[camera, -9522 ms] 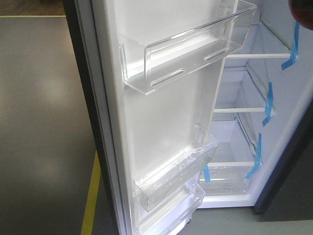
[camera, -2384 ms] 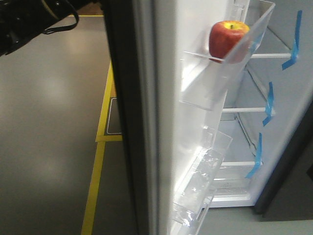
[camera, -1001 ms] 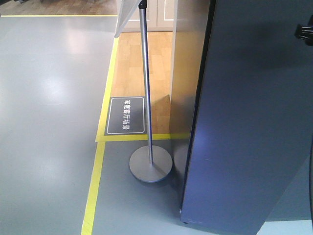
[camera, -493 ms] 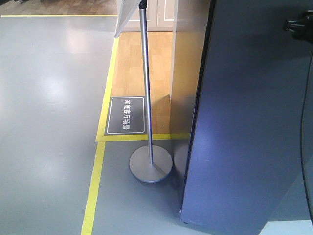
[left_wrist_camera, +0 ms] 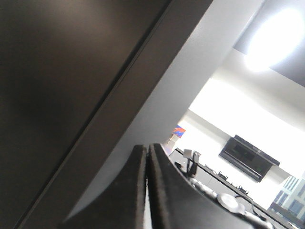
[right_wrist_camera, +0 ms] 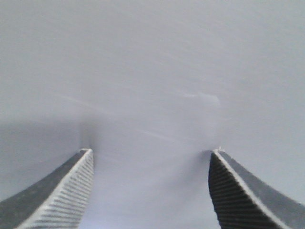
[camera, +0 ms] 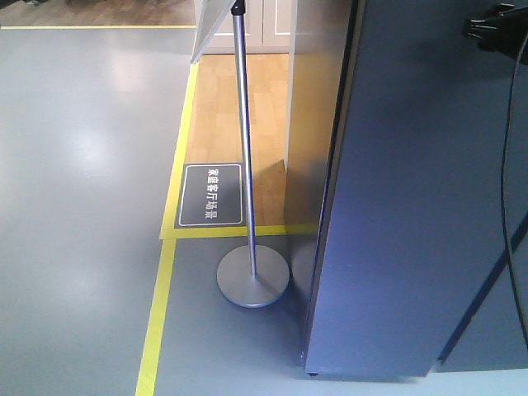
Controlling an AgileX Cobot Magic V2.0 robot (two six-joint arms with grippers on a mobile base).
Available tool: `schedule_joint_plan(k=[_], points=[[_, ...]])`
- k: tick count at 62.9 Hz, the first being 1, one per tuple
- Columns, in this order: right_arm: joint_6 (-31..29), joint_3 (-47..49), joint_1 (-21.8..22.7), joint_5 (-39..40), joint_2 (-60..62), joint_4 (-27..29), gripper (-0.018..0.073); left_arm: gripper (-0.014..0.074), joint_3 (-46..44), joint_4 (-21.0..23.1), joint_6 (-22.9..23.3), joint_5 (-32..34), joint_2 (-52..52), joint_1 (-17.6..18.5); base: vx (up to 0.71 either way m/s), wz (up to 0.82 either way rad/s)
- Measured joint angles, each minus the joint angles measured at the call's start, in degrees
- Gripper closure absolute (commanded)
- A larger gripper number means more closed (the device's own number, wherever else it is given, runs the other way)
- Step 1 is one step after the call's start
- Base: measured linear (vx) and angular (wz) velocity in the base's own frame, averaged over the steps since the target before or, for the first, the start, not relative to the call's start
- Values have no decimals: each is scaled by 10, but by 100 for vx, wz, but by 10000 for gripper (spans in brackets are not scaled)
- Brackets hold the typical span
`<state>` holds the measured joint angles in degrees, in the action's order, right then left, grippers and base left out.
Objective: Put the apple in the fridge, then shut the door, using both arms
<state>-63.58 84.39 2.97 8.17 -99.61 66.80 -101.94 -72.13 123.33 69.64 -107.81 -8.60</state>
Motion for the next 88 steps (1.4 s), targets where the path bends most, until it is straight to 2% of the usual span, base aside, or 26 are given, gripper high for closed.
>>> schedule_joint_plan(k=[20,30,38,51,53,58,71,78,88], points=[[-10,47,4,-53,-27,-11,60,604,0,-41,0,0,0,0,0,0],[-26,50,0,-119,-13,-17,120,604,0,-42,0,0,0,0,0,0],[-30,50,-3,-204,25,-27,239,604,0,-42,0,0,6,0,0,0],[-26,53,-3,-361,136,-84,552,604,0,-48,0,0,52,0,0,0],[-21,54,-3,-393,155,-93,577,604,0,-56,0,0,61,0,0,0],[-9,54,-3,-463,191,-103,571,604,0,-90,0,1,89,0,0,0],[7,26,-3,-625,286,-108,566,604,16,-244,0,11,190,0,0,0],[-1,-57,-3,-638,352,-109,564,604,69,-296,0,17,273,0,0,0],[-29,-234,-3,-594,467,-110,564,604,216,-300,-1,20,392,0,0,0]])
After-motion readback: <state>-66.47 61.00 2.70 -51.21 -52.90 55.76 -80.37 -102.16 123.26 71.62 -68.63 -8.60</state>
